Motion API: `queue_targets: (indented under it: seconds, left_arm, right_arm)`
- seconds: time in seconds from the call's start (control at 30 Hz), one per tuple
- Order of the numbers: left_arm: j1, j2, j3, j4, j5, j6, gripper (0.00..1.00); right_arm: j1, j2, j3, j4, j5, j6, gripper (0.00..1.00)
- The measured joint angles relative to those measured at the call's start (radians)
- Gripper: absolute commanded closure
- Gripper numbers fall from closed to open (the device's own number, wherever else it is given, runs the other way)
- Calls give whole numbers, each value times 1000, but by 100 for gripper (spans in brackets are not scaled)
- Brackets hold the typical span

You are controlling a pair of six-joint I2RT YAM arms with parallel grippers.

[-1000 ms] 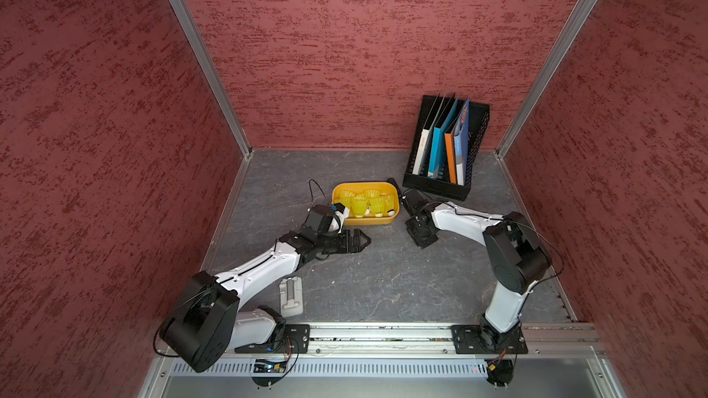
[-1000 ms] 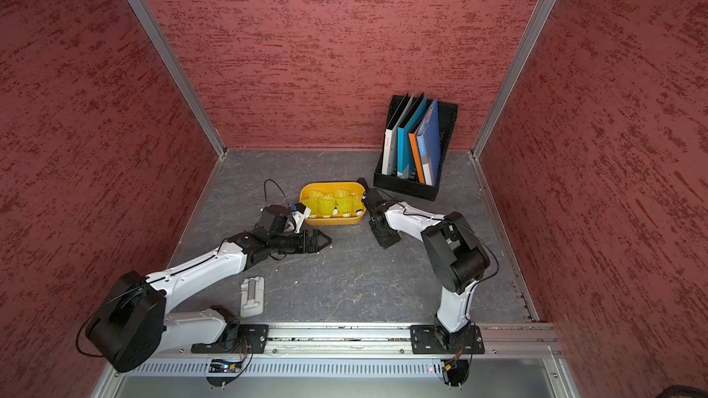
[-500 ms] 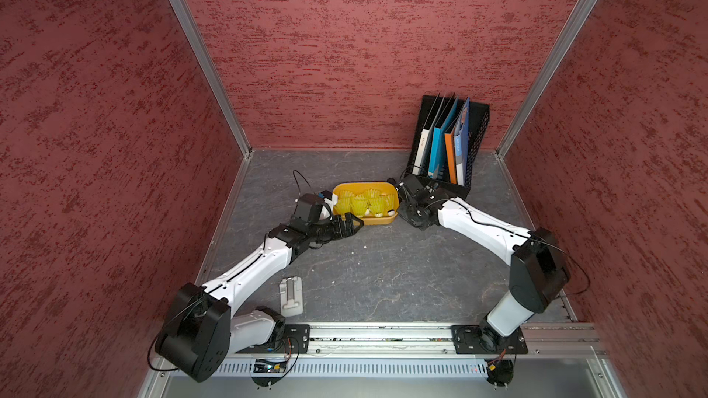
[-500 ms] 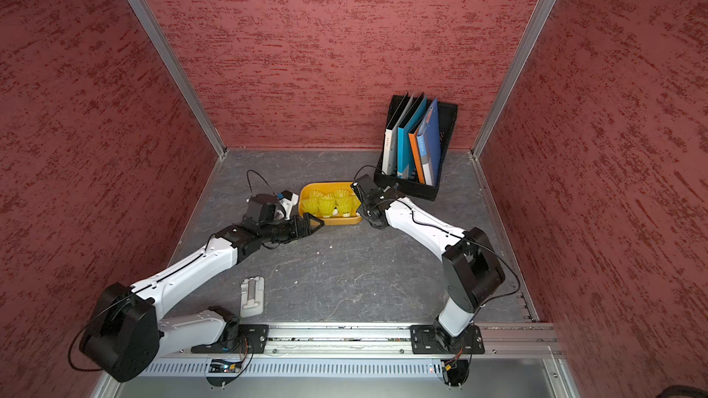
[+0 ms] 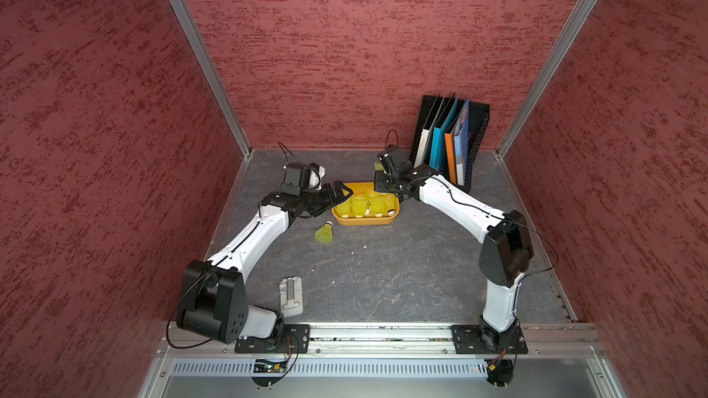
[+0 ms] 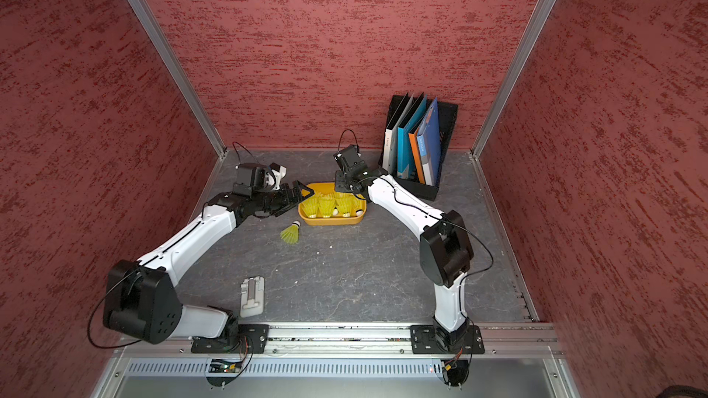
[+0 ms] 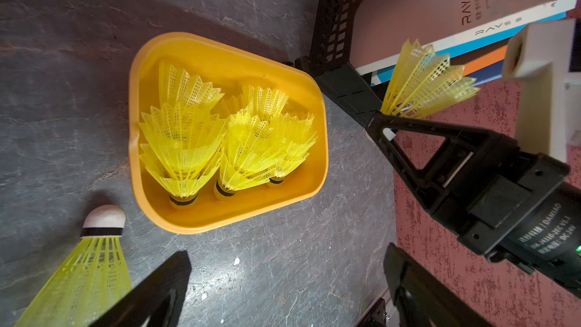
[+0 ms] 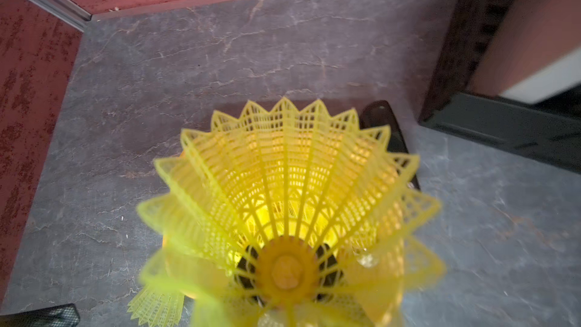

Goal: Put the shuttlecocks into the storage box
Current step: Place the shuttlecock in the storage box.

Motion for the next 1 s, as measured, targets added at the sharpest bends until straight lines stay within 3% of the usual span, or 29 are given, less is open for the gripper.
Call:
queue_targets:
  seconds: [0.27,0.6,1.0]
  left_arm:
    - [6,151,141,-54,12,40,0]
    - [54,317,262,-84,87,71,0]
    - [55,332,270,-105,113,93,0]
  right_arm:
    - [-6,134,113,-41,-68,-80,90]
    - [-32,161,141,-77,-73,-94,90]
    - [-43,193,141,-119,-79,-97,90]
